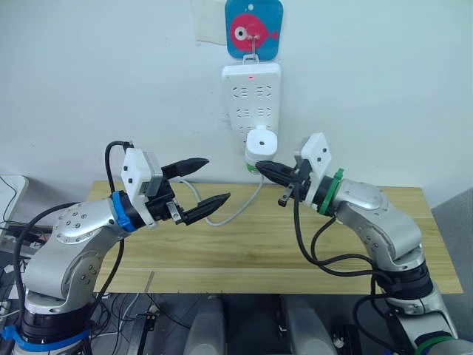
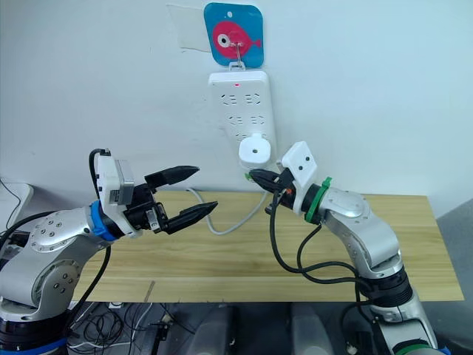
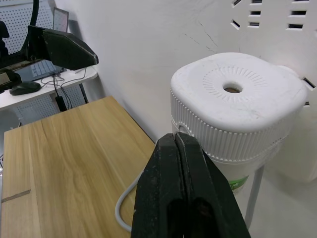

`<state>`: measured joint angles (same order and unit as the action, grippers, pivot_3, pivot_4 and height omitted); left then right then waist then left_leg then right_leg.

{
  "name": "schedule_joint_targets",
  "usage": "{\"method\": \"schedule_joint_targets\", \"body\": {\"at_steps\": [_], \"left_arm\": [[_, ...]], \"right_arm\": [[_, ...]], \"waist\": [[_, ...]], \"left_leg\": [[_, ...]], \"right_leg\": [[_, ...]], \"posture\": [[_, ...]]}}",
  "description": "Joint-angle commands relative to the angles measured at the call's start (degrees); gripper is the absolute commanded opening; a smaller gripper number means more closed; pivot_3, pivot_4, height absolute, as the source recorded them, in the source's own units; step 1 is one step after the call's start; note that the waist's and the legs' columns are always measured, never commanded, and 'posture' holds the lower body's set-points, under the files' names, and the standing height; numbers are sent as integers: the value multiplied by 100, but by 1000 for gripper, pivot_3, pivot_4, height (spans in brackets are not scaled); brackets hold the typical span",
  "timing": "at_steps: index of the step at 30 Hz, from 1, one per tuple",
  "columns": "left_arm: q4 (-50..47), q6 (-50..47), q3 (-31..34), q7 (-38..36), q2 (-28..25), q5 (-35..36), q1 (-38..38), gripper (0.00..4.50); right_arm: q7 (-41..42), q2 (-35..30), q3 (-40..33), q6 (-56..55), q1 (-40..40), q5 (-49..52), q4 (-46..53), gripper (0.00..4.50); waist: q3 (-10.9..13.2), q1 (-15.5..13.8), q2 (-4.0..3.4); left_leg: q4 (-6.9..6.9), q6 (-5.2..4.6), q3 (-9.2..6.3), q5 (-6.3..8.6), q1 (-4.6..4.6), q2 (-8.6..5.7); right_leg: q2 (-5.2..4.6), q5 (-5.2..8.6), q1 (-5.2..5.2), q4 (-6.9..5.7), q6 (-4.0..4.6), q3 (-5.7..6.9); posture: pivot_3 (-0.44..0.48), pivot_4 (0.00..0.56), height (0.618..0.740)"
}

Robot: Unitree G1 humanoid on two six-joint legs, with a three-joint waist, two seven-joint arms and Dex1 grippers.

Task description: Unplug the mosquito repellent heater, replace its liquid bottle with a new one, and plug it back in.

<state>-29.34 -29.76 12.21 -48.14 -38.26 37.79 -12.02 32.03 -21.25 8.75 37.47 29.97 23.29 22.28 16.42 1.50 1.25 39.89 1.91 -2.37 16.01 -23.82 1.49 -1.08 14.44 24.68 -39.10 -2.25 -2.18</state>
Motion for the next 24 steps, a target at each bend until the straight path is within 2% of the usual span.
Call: {"method": "schedule_joint_targets", "body": {"at_steps": [1, 13, 16, 17, 21, 24], "left_arm": [[-90, 109, -5, -18, -41, 46, -48, 4500], [91, -5, 306, -66, -422, 31, 307, 4500], [138, -236, 634, 74, -628, 53, 531, 4500], [150, -326, 741, 134, -722, 30, 600, 4500], [297, -411, 899, 206, -1121, -296, 825, 4500], [483, -274, 1014, 138, -1212, -435, 931, 4500]], "right_arm": [[-382, -27, -644, 90, 66, 54, 56, 32], [1112, -1063, -669, 299, -762, 1166, 1051, 32], [1496, -1451, -1046, 22, -916, 1169, 807, 592], [1608, -1582, -1187, -78, -958, 1148, 682, 900], [1836, -1956, -1575, -407, -959, 1015, 78, 2394], [1933, -2152, -1728, -568, -903, 910, -228, 3458]], "waist": [[0, 0, 0], [0, 45, 0], [0, 22, 0], [0, 16, 0], [0, 11, 0], [0, 7, 1]], "left_leg": [[0, 0, 0, 0, 0, 0], [-21, -2, 1, 1, -1, 9], [-20, -2, 1, 1, 1, 7], [-19, -2, 2, 1, 0, 6], [-18, -2, 6, 1, 0, 2], [-18, -1, 8, 1, 0, 3]], "right_leg": [[0, 0, 0, 0, 0, 0], [4, 2, 5, 14, 1, -1], [4, 2, 4, 12, 1, 1], [4, 2, 4, 13, 0, 0], [2, 2, 2, 15, 0, -2], [2, 2, 3, 14, 0, -3]], "posture": [[0, 269, 740], [19, 256, 740], [36, 246, 740], [36, 246, 740], [38, 233, 740], [37, 219, 740]]}}
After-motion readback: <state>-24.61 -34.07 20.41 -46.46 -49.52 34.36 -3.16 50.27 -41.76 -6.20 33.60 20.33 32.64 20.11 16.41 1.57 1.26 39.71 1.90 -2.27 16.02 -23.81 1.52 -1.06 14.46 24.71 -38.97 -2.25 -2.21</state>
